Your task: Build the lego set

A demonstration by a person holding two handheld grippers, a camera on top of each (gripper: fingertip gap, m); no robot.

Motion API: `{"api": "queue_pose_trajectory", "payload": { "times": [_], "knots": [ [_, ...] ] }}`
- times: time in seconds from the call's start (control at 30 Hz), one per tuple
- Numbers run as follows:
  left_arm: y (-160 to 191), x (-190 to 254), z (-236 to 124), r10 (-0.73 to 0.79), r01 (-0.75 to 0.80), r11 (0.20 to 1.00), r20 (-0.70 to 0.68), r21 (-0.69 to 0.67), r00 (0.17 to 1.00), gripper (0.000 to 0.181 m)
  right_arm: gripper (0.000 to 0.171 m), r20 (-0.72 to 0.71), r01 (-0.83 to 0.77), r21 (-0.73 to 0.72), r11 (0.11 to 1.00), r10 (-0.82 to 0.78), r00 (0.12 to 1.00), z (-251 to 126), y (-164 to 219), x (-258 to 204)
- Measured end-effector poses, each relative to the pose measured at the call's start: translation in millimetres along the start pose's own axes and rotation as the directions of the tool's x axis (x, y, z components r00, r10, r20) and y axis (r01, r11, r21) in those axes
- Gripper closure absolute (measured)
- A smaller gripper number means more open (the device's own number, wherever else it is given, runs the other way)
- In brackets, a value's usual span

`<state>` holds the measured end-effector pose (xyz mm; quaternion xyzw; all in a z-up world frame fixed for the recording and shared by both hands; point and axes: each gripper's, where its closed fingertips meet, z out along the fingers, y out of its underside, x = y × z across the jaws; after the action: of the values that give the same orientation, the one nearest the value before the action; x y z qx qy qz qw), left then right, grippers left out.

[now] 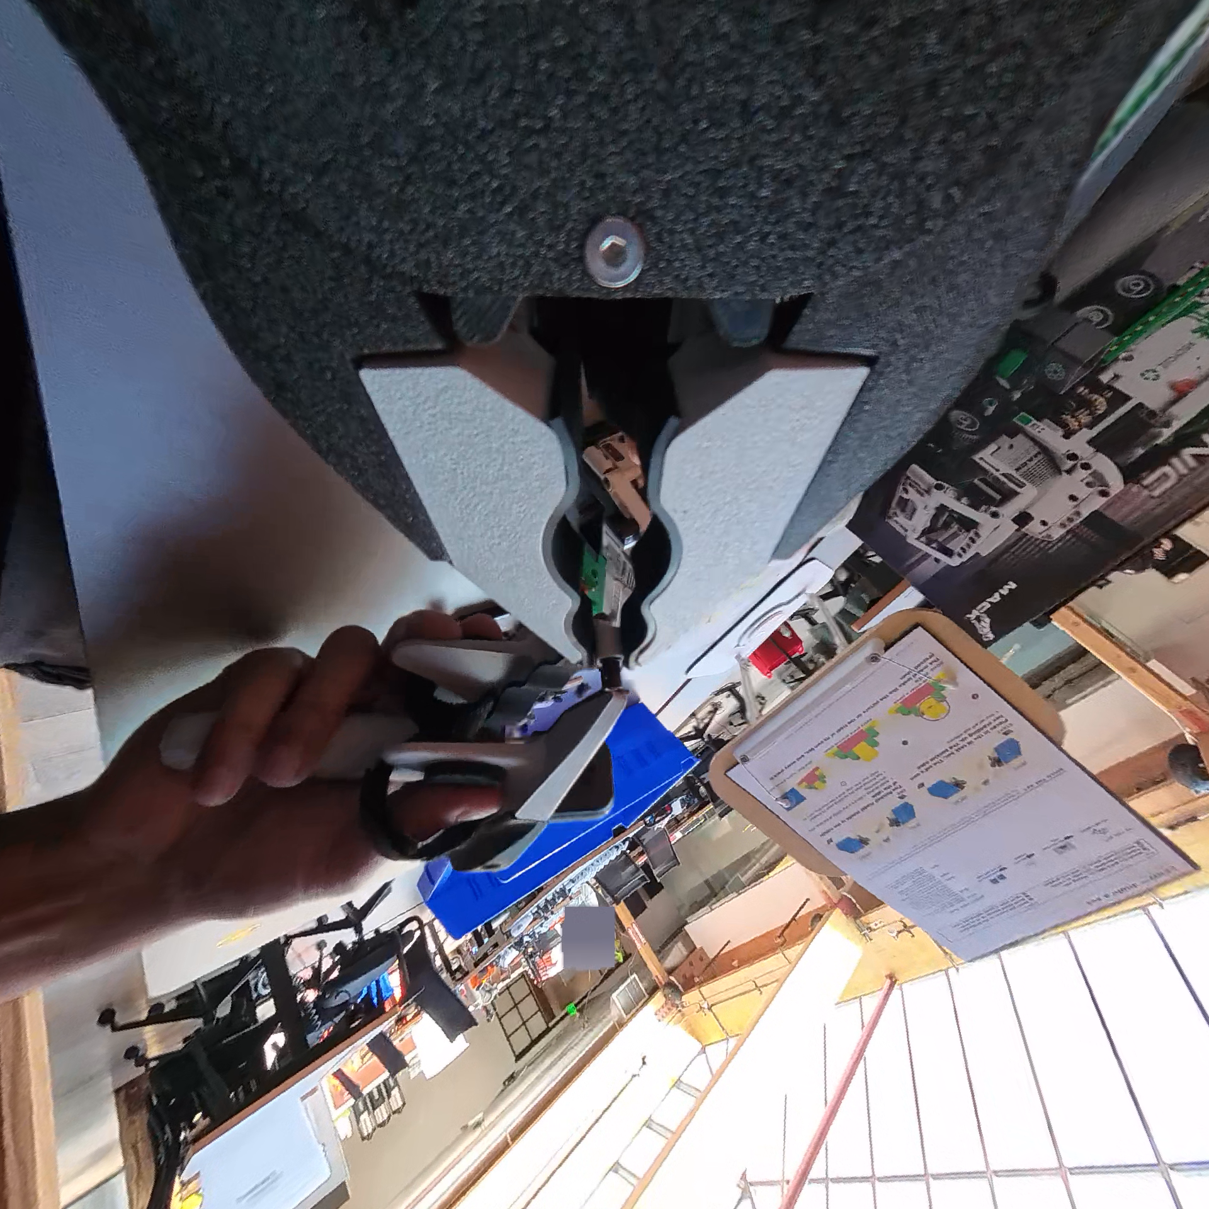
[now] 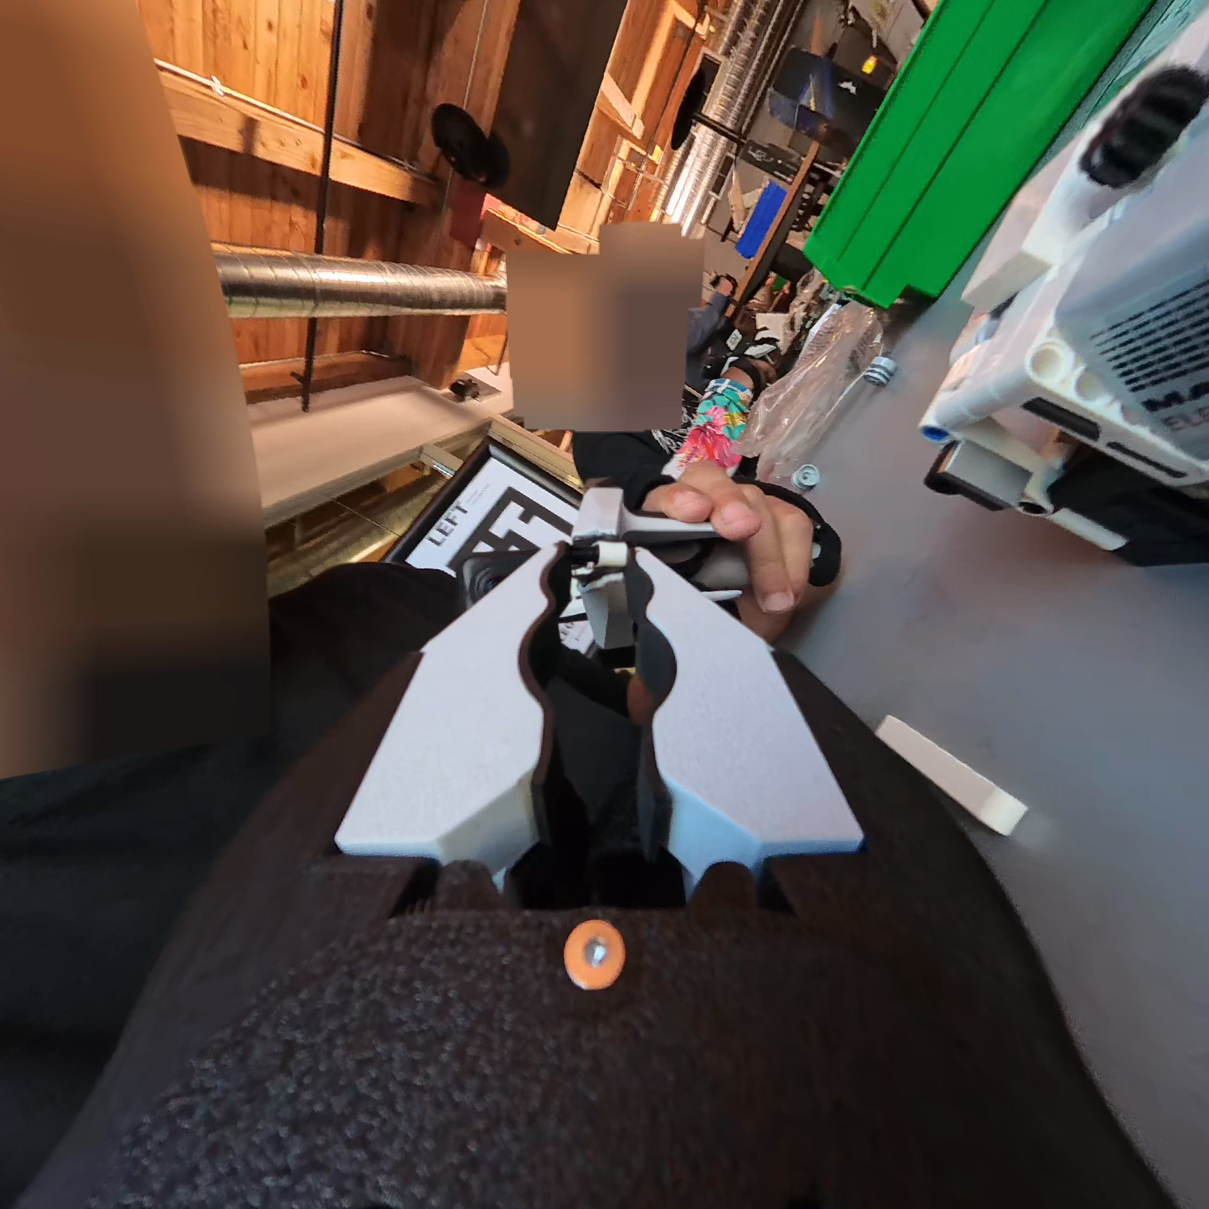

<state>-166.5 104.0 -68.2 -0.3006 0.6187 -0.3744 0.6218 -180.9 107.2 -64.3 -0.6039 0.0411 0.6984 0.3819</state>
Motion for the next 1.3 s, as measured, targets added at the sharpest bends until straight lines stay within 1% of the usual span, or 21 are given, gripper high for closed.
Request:
{"api": "queue_pose_trajectory", "payload": {
  "times": [0.03,0.1,0.17,0.23,0.27,0.37,0.47,0.53,0.63,0.7,0.73,0.77,0.83,0.87,0.93,0.97,1.03,1.13,1.23,1.3],
  "knots": [
    [-1,0,-1,-0.038,0.038,0.999,-0.015,0.008,0.999,0.174,0.155,0.019,-0.029,0.007,1.0,0.028,0.999,1,0,-1],
    [-1,-2,-3,-0.14,0.141,0.99,-0.054,0.018,0.989,0.175,0.153,0.02,-0.029,0.021,0.999,0.029,0.999,1,0,0],
    [-1,-8,-4,-0.228,0.229,0.973,-0.063,0.023,0.972,0.175,0.153,-0.027,0.079,0.022,0.997,-0.078,0.997,-2,-1,1],
    [-1,-12,-7,-0.303,0.307,0.951,-0.079,0.032,0.95,0.175,0.147,-0.135,0.219,0.007,0.976,-0.216,0.967,-6,-4,8],
    [1,-12,-6,-0.344,0.346,0.938,-0.092,0.015,0.935,0.175,0.147,-0.193,0.285,-0.016,0.959,-0.282,0.94,-9,-5,12],
    [7,-14,-5,-0.431,0.431,0.902,-0.109,-0.028,0.896,0.175,0.144,-0.291,0.455,-0.075,0.887,-0.456,0.841,-15,-9,12],
    [5,-18,-8,-0.513,0.515,0.857,-0.137,-0.018,0.848,0.175,0.144,-0.342,0.585,-0.173,0.793,-0.605,0.719,-18,-7,14],
    [6,-19,-8,-0.539,0.542,0.84,-0.146,-0.024,0.83,0.175,0.145,-0.354,0.635,-0.209,0.744,-0.663,0.66,-19,-7,15],
    [7,-21,-7,-0.574,0.576,0.817,-0.148,-0.029,0.805,0.175,0.146,-0.363,0.627,-0.209,0.75,-0.655,0.663,-19,-7,15],
    [7,-23,-7,-0.626,0.631,0.775,-0.166,-0.025,0.762,0.175,0.145,-0.37,0.624,-0.202,0.755,-0.649,0.665,-18,-9,14],
    [5,-25,-7,-0.66,0.669,0.743,-0.18,-0.014,0.729,0.175,0.145,-0.373,0.635,-0.205,0.745,-0.66,0.652,-17,-10,14],
    [3,-27,-8,-0.703,0.718,0.696,-0.211,-0.006,0.68,0.175,0.145,-0.381,0.651,-0.217,0.728,-0.677,0.63,-17,-11,14],
    [0,-29,-10,-0.788,0.819,0.574,-0.276,-0.008,0.55,0.175,0.145,-0.402,0.691,-0.26,0.675,-0.726,0.558,-17,-13,18],
    [2,-32,-10,-0.816,0.849,0.528,-0.288,-0.014,0.502,0.175,0.145,-0.402,0.713,-0.286,0.64,-0.756,0.517,-16,-12,19],
    [6,-39,-12,-0.846,0.88,0.475,-0.277,-0.002,0.456,0.175,0.145,-0.396,0.731,-0.333,0.595,-0.792,0.464,-16,-9,22],
    [7,-42,-13,-0.854,0.889,0.458,-0.276,0.004,0.441,0.175,0.145,-0.391,0.722,-0.359,0.592,-0.798,0.459,-17,-6,24],
    [10,-44,-15,-0.867,0.899,0.437,-0.263,0.007,0.424,0.175,0.146,-0.378,0.676,-0.424,0.602,-0.796,0.472,-21,2,27],
    [14,-47,-15,-0.87,0.894,0.448,-0.226,0.009,0.438,0.175,0.146,-0.375,0.612,-0.512,0.602,-0.798,0.471,-36,6,35],
    [14,-46,-14,-0.855,0.873,0.488,-0.196,0.012,0.481,0.175,0.146,-0.367,0.563,-0.619,0.549,-0.835,0.41,-58,6,45],
    [13,-46,-14,-0.829,0.843,0.538,-0.173,0.019,0.532,0.175,0.145,-0.328,0.504,-0.704,0.5,-0.858,0.395,-69,12,52]
  ]
}}
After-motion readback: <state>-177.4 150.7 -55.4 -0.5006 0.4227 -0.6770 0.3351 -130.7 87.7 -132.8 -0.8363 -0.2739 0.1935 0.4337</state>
